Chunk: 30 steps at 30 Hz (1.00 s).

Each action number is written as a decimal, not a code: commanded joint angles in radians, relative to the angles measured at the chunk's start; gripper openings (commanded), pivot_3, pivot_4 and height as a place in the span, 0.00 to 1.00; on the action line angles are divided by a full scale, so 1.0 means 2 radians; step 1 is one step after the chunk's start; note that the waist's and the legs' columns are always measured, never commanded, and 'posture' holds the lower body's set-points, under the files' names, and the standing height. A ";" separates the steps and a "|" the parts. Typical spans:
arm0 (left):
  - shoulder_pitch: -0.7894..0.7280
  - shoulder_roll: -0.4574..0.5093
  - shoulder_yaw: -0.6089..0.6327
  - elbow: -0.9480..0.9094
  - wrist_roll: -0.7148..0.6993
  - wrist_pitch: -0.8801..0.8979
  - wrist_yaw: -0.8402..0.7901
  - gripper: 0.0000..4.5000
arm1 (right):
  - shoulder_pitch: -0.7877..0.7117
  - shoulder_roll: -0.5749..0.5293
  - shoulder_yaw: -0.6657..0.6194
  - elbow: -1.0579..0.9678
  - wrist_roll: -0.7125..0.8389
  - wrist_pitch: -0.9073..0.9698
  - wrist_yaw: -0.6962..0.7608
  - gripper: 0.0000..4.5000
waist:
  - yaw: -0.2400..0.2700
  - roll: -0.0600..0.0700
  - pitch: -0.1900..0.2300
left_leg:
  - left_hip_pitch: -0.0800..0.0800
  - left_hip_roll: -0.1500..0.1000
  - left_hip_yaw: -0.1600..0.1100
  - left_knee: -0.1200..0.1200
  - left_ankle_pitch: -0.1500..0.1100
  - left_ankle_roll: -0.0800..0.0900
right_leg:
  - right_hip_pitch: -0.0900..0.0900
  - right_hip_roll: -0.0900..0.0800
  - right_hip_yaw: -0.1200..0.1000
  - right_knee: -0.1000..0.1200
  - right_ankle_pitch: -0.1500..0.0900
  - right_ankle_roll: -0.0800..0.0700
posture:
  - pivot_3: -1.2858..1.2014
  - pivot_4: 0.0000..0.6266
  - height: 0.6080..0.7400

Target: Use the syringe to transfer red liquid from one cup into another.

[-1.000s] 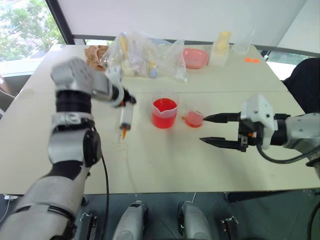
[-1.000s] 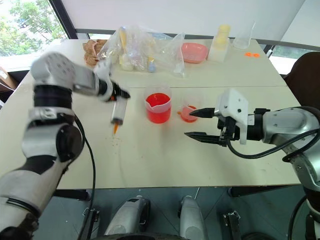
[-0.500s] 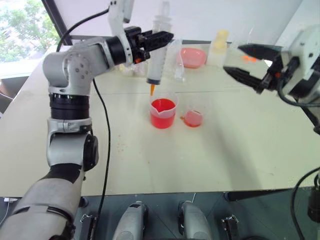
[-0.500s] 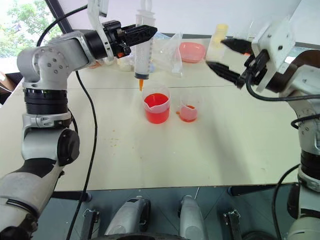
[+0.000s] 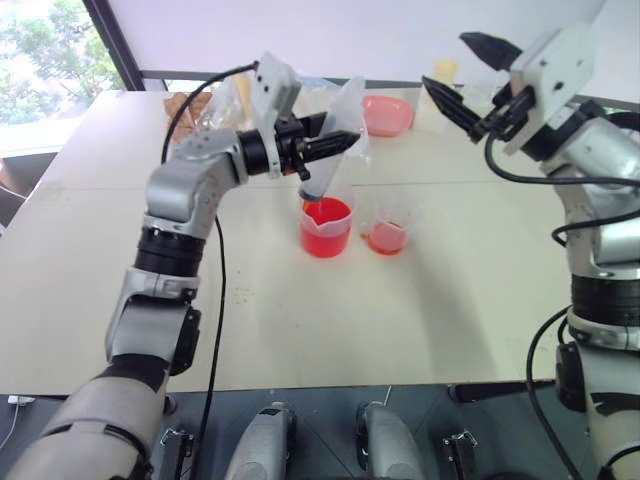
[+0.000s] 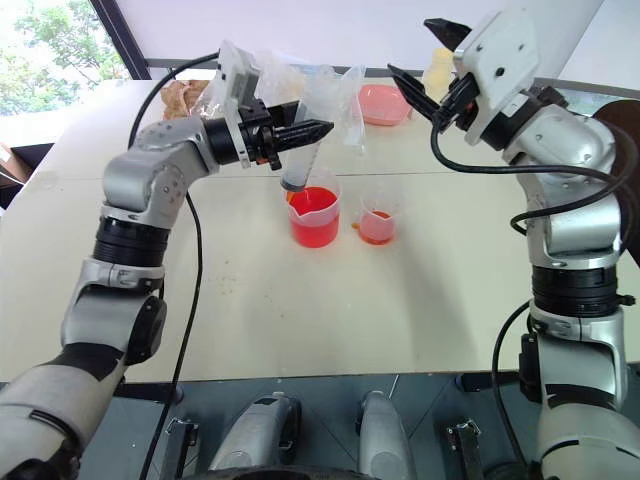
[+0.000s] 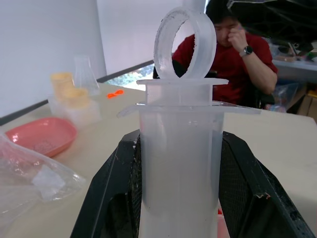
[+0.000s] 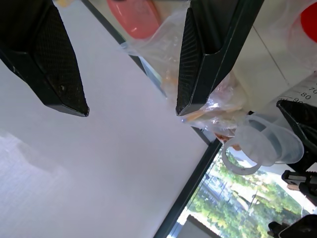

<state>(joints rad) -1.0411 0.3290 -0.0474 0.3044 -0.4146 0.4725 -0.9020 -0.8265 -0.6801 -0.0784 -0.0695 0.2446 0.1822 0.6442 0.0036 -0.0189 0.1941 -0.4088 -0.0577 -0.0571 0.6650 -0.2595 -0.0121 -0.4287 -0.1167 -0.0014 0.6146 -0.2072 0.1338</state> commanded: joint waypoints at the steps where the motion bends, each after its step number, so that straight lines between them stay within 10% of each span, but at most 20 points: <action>1: 0.000 -0.009 0.001 -0.003 0.010 -0.034 0.001 0.33 | -0.021 0.006 0.002 -0.005 -0.008 -0.017 0.001 0.65 | 0.000 0.000 0.000 | 0.000 0.000 0.000 0.000 0.000 0.000 | 0.000 0.000 0.000 0.000 0.000 0.000 | 0.52 0.24 1.00; 30: 0.041 -0.053 0.001 -0.029 0.003 -0.042 0.004 0.33 | -0.024 0.073 0.040 0.055 -0.033 -0.068 0.027 0.59 | -0.009 0.000 0.000 | 0.000 0.000 0.000 0.000 0.000 0.000 | 0.000 0.001 0.000 0.000 0.000 0.000 | 0.52 0.24 1.00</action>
<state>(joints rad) -0.9544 0.2258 -0.0463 0.2873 -0.4045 0.4102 -0.8848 -0.8435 -0.5413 0.0134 0.0408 0.1797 0.0781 0.7093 -0.0138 -0.0189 0.1941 -0.4084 -0.0577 -0.0579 0.6651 -0.2599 -0.0114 -0.4287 -0.1156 -0.0016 0.6151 -0.2072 0.1338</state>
